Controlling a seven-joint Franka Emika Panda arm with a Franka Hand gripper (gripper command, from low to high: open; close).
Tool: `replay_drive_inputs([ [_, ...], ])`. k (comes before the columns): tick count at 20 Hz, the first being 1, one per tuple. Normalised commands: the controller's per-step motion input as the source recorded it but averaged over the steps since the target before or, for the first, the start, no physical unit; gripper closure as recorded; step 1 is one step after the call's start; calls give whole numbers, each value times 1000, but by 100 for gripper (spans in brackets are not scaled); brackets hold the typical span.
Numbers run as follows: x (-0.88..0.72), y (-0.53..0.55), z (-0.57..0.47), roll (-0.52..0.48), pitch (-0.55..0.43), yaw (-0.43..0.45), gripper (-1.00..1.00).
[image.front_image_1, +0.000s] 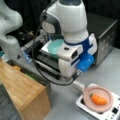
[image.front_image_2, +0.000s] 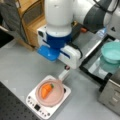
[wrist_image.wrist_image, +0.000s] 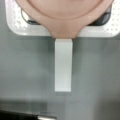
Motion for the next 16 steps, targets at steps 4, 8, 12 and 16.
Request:
replay_drive_inputs([
  [4,595,15,-43,-184,126,171,-100],
  [8,476,25,-67,-199,146,182,-100],
  [12,374,21,-107,-232,145,195,-100],
  [16,361,-4,-110,-257,106,177,-100],
])
